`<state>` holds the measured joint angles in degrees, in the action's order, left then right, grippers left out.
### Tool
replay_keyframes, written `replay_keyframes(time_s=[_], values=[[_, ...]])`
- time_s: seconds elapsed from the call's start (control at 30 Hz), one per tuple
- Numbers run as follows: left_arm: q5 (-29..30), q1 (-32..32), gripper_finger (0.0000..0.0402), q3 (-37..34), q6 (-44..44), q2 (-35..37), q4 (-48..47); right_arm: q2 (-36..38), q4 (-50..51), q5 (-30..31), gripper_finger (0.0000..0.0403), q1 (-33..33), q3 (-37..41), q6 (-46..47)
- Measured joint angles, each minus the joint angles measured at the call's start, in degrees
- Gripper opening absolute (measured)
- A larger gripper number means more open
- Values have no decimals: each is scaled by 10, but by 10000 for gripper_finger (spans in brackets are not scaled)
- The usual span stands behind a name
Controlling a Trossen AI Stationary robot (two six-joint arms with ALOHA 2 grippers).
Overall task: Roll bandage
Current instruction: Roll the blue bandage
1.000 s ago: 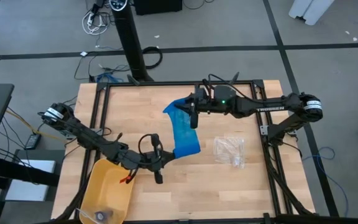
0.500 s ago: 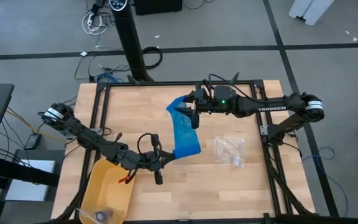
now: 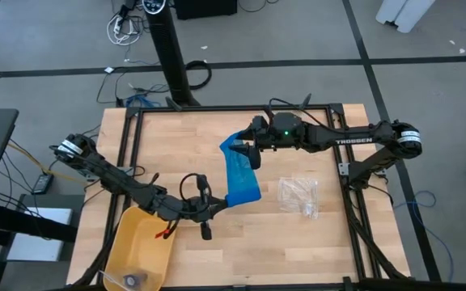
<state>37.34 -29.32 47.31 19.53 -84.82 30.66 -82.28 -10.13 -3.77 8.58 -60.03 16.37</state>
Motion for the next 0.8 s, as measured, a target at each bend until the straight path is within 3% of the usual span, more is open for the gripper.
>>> replay_keyframes(time_s=[0.43,0.8], values=[[-27,0,13,0,-92,0,-74,0,54,-11,220,14,0,31],[-75,0,13,0,-113,0,-78,0,118,-35,220,47,0,36]])
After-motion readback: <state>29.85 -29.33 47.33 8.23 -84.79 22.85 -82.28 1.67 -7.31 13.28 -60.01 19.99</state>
